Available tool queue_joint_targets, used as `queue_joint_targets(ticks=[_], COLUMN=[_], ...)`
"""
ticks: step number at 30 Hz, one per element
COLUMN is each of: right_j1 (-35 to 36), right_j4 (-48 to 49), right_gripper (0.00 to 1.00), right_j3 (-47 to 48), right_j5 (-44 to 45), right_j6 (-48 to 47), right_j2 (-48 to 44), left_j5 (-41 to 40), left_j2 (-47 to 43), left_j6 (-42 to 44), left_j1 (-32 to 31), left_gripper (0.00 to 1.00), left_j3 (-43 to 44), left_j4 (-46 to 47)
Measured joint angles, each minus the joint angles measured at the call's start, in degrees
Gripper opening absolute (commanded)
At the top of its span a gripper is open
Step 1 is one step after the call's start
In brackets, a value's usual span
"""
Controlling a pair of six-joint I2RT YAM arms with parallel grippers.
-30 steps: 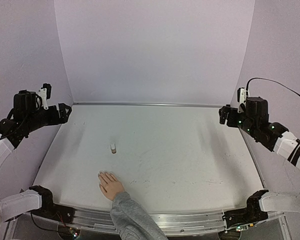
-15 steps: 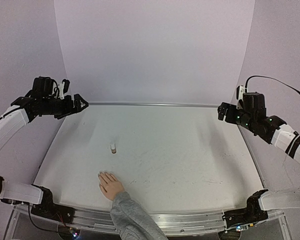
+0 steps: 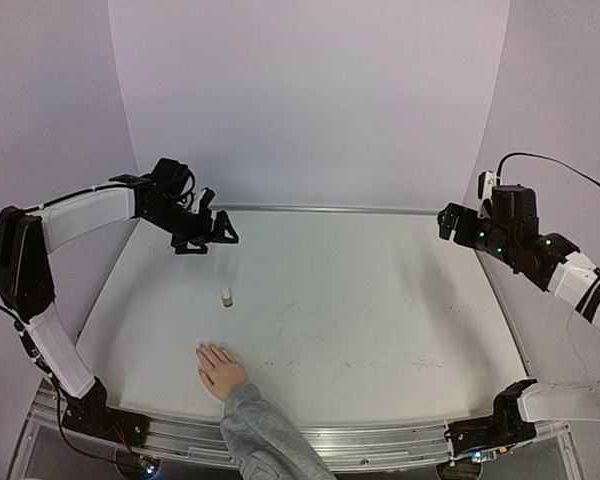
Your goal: Paint the nails
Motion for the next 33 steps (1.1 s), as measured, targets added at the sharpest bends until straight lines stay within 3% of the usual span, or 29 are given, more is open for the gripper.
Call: queue_joint_targets(ticks=[5,9,16,21,28,33], right_j1=[-0.11,-0.11,-0.17,-0.22,-0.22,-0.22], right_j4=[-0.22,-0.24,-0.76,-1.22,-1.46,-1.49], right_gripper=[0.98,0.98,0.98,0.98,0.98,0.98], right_j3=[-0.68,-1.07,-1.46,-1.6,-1.6,-1.6], right_j5=[-0.5,-0.72,-1.4,-2.25,-2.84,-3.1], right_j6=[0.68,0.79,1.01,1.25,1.64,2.05], right_j2=[-2.73,-4.15,-4.17,-4.17,-4.17,-4.15], left_j5=[-8.48,-13.14,-15.02,-15.45,-18.23,-20.26], left_j2=[6.49,8.83,13.18,14.64,17.62,18.82], left_j6=[1.86,2.8,3.3,3.63,4.5,4.5], left_j1=[-5.18,-6.4,-7.06,-8.33,-8.94,-9.2], left_gripper=[0.98,0.9,0.82,0.64,0.57,0.45], left_j3=[6.32,7.23,7.26,7.3,7.45,7.45], left_j4=[-5.11,-8.59,-11.54,-12.15,-12.74,-13.6])
